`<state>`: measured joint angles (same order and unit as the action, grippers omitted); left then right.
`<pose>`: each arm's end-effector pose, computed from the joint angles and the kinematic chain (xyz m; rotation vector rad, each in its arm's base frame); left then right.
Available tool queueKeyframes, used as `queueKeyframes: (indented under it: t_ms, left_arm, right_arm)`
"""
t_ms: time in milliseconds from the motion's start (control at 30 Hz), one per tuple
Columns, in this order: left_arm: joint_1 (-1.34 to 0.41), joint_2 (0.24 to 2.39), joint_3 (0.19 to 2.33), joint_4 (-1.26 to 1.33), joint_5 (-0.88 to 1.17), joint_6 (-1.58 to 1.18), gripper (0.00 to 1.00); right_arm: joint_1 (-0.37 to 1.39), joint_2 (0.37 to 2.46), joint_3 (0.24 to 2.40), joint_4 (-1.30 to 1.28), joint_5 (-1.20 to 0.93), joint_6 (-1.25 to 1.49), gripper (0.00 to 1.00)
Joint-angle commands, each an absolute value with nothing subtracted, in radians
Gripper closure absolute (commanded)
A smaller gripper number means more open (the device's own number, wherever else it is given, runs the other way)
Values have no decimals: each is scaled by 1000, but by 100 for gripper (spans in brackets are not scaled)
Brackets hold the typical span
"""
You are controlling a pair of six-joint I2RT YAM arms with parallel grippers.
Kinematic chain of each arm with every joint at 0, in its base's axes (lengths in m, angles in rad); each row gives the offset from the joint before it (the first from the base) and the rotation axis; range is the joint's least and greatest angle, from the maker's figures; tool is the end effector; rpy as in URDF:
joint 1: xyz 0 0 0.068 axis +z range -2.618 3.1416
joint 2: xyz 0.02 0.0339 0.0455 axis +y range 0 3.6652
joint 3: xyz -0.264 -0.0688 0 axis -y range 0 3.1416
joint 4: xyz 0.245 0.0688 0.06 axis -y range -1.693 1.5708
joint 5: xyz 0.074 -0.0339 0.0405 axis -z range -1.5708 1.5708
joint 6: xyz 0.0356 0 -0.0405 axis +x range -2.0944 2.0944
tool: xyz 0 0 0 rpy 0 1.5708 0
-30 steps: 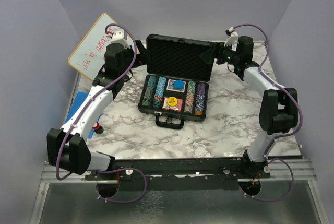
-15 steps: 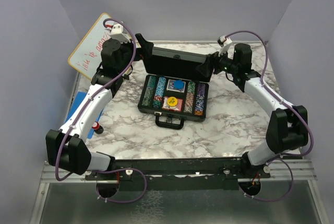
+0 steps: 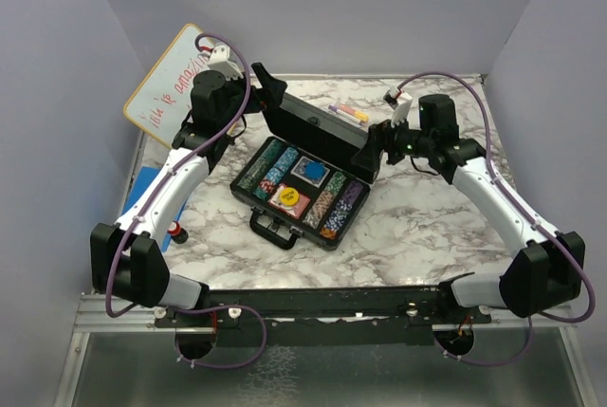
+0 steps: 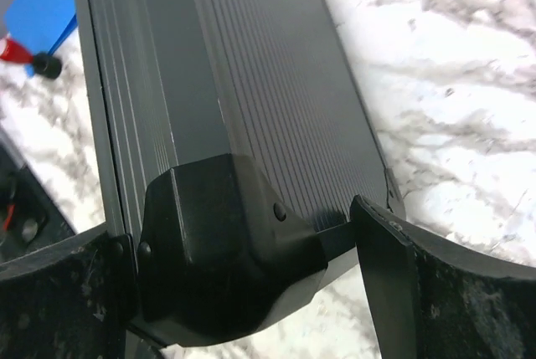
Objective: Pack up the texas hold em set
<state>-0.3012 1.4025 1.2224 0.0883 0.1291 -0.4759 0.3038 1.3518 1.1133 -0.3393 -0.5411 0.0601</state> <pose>0.3199 -0.1042 0.3789 -0.0486 1.7084 -0.6917 0.2831 0.1080 0.3145 -0.5778 2.0797 0.7915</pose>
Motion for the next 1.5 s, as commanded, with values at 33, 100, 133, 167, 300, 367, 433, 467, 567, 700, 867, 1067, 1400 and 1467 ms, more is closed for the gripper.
queueKeyframes:
  t_ms: [33, 100, 133, 167, 300, 367, 433, 467, 567, 700, 867, 1067, 1400, 1467]
  left_arm:
    - [-295, 1427, 1263, 115, 182, -503, 1]
    - [-296, 1435, 1268, 124, 191, -512, 1]
    - [-295, 1439, 1275, 125, 197, -516, 1]
    - [-296, 1442, 1283, 124, 205, -518, 1]
    - [-296, 1433, 1299, 104, 177, -519, 1]
    - [-296, 1409, 1283, 89, 99, -517, 1]
    - [-296, 1384, 1260, 89, 36, -507, 1]
    - [-296, 1374, 1252, 93, 21, -501, 1]
    - [-295, 1371, 1260, 84, 16, -487, 1]
    - [-295, 1380, 1270, 64, 19, -490, 1]
    - [-296, 1385, 1265, 68, 28, -497, 1]
    - [-295, 1394, 1268, 67, 43, -500, 1]
    - [-296, 1362, 1192, -130, 10, -551, 1]
    - [-295, 1344, 1144, -215, 8, -573, 1]
  right_arm:
    - [321, 1289, 1120, -708, -712, 56, 7]
    - [333, 1283, 1124, -718, -764, 29, 6]
    - [341, 1282, 1129, -723, -769, 23, 6]
    - [352, 1282, 1135, -729, -769, 17, 5]
    - [382, 1257, 1139, -737, -747, 13, 0]
    - [386, 1235, 1140, -744, -754, 9, 0]
    - [388, 1215, 1145, -749, -769, -5, 0]
    - [389, 1208, 1149, -753, -782, -23, 0]
    - [391, 1195, 1167, -776, -829, -49, 0]
    - [392, 1183, 1203, -825, -845, -95, 0]
    - [394, 1172, 1266, -857, -807, -126, 0]
    - [393, 1178, 1264, -835, -838, -114, 0]
    - [394, 1230, 1189, -560, -650, 136, 1]
    - [394, 1275, 1179, -540, -566, 179, 2]
